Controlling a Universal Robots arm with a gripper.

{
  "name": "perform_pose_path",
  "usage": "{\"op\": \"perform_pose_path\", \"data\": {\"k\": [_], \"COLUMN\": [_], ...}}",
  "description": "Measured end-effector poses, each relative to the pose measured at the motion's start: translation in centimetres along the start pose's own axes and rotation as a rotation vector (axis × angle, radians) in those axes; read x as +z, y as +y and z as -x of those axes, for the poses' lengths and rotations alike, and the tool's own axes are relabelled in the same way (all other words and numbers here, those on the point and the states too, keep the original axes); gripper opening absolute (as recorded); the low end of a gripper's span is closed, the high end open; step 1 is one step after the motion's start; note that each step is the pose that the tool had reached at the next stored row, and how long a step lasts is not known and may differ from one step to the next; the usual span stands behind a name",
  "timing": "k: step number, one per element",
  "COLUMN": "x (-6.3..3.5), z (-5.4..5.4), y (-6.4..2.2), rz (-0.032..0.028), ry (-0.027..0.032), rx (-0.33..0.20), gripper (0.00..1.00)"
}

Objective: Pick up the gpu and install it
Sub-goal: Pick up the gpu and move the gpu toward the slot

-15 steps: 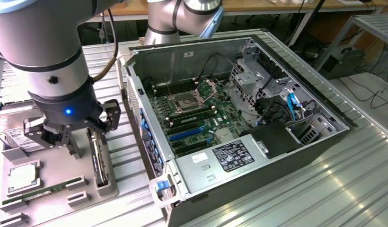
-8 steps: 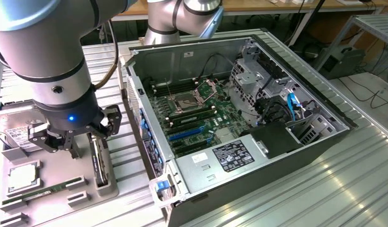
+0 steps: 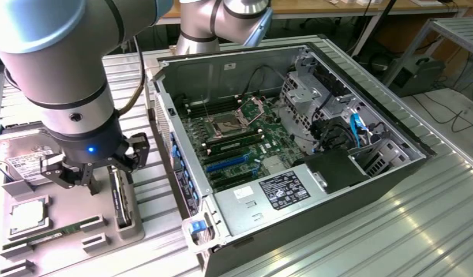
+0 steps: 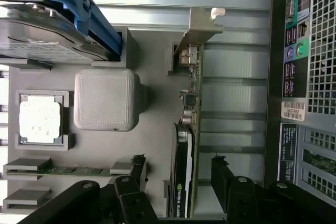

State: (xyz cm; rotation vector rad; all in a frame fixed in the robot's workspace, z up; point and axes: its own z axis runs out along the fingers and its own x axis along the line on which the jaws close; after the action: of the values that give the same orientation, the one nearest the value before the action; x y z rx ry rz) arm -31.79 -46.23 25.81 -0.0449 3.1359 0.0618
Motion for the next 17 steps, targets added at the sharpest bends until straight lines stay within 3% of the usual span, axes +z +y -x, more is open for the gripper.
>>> {"op": "perform_pose_path", "data": {"k": [6, 17], "x": [1.21, 3.48], "z": [0.0, 0.0], "y": [0.74, 0.68], "rz": [-0.0002, -0.0006], "ry": [0.0004, -0.0006], "rx": [0.018, 0.050], "gripper": [0.62, 0.62]}}
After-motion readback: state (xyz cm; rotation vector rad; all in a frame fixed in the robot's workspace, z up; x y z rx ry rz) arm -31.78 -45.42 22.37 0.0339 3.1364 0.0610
